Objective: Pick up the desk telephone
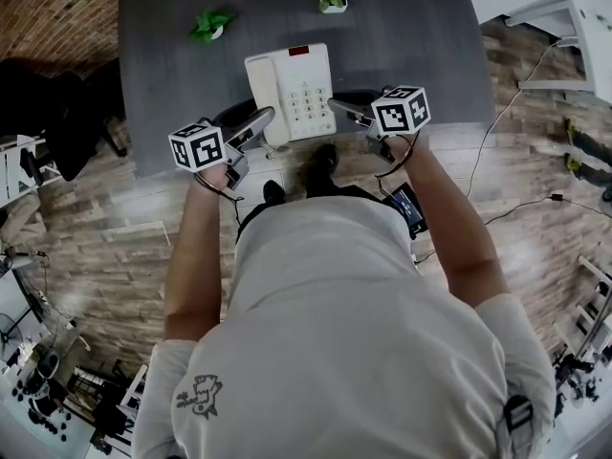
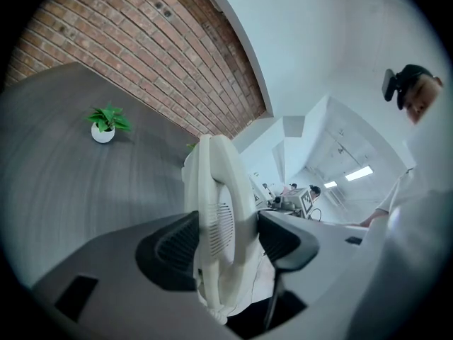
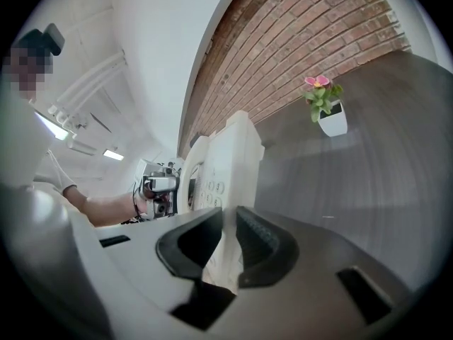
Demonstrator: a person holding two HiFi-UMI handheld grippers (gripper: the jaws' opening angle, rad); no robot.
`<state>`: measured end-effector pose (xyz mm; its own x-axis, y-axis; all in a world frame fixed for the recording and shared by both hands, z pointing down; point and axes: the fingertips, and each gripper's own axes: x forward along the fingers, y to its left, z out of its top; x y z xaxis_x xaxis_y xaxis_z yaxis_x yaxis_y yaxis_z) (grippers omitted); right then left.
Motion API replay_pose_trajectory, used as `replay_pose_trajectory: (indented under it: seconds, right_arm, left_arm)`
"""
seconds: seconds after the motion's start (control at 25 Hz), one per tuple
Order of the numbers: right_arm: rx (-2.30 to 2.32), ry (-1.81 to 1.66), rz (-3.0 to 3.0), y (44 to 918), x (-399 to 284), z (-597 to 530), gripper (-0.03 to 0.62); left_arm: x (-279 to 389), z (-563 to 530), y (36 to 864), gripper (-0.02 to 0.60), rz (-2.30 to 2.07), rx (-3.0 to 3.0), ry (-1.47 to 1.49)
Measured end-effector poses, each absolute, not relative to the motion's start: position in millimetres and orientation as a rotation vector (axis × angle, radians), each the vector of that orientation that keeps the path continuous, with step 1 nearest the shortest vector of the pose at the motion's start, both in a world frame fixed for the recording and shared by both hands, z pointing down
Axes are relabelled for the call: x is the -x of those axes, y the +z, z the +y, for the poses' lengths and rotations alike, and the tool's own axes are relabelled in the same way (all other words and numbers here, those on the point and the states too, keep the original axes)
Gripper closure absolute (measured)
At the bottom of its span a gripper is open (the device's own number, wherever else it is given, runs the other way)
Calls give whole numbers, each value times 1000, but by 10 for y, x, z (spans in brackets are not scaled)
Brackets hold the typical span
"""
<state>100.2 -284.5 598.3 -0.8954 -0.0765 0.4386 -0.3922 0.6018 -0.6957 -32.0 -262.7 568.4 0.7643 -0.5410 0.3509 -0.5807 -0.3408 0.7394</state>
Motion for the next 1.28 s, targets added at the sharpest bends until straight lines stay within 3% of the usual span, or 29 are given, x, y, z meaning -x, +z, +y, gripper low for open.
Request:
replay_pose_trajectory:
  seconds: [0.72, 1.28]
  right_arm:
    - [-466, 1115, -2511, 5657, -99, -1883, 526]
    - [-615, 1096, -2537, 5360, 174, -1148, 526]
  left_arm:
    - [1238, -1701, 5388, 305, -795, -2111, 34]
    - [1528, -1095, 5149, 305, -677, -2183, 41]
